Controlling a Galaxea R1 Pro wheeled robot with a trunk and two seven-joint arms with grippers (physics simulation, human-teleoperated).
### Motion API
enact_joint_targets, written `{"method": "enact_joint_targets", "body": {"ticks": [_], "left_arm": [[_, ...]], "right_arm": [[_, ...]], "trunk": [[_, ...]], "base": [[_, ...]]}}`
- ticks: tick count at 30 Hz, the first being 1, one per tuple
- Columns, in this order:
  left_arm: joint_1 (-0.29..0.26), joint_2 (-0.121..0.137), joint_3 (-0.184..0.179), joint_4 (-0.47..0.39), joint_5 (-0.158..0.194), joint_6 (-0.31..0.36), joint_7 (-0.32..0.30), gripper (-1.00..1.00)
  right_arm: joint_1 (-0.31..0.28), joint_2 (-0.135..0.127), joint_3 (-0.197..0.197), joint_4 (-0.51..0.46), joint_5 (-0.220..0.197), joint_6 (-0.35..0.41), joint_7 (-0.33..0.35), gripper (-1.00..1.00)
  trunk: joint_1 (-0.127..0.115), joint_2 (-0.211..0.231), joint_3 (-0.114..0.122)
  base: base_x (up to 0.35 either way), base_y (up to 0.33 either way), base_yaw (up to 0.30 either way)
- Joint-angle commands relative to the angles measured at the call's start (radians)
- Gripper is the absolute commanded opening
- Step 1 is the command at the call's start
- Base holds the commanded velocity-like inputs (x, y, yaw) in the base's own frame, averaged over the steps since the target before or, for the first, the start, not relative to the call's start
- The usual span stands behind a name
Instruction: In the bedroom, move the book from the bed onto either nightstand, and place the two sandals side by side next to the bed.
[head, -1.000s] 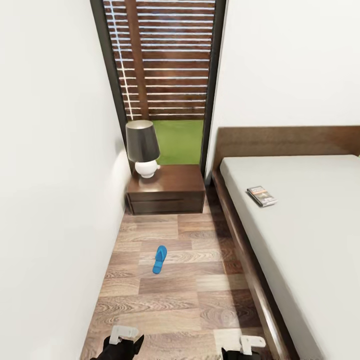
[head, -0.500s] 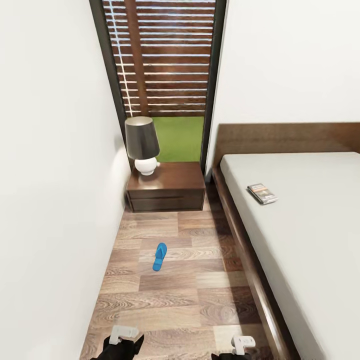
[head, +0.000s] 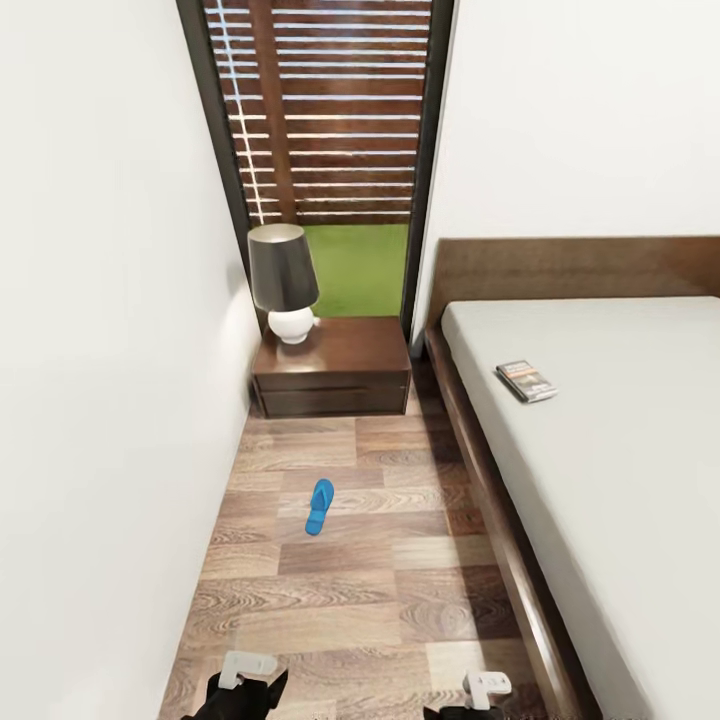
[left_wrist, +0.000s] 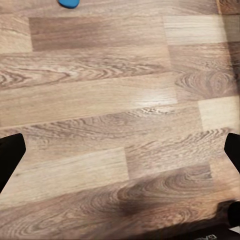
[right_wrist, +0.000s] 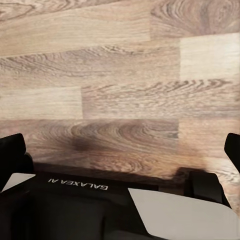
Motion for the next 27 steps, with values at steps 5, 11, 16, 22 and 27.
{"method": "enact_joint_targets", "body": {"ticks": [5,11,16,22,27], "left_arm": [[0.000,0.001,0.003,-0.001,0.001,0.003,-0.003,1.00],[0.000,0.002,0.009,-0.002,0.000,0.004,-0.004,1.00],[-0.002,0.000,0.012,-0.027,-0.002,0.017,-0.003,1.00],[-0.116,-0.006,0.010,-0.100,-0.002,0.214,-0.006,1.00],[-0.231,-0.019,0.009,-0.110,-0.001,0.305,-0.024,1.00]], "right_arm": [[0.000,-0.002,-0.005,-0.011,0.002,0.008,0.007,1.00],[0.000,-0.005,-0.011,-0.076,0.001,0.018,0.008,1.00],[0.000,-0.014,-0.014,-0.139,-0.004,0.147,0.008,1.00],[-0.013,-0.066,-0.014,-0.169,-0.008,0.320,0.008,1.00],[-0.111,-0.074,-0.014,-0.197,-0.009,0.343,0.009,1.00]], "trunk": [[0.000,0.000,-0.009],[0.000,0.000,-0.018],[0.000,0.000,-0.026],[0.000,0.000,-0.035],[0.000,0.000,-0.043]], "base": [[0.000,0.000,0.000],[0.000,0.000,0.000],[0.000,0.000,0.000],[0.000,0.000,0.000],[0.000,0.000,0.000]]}}
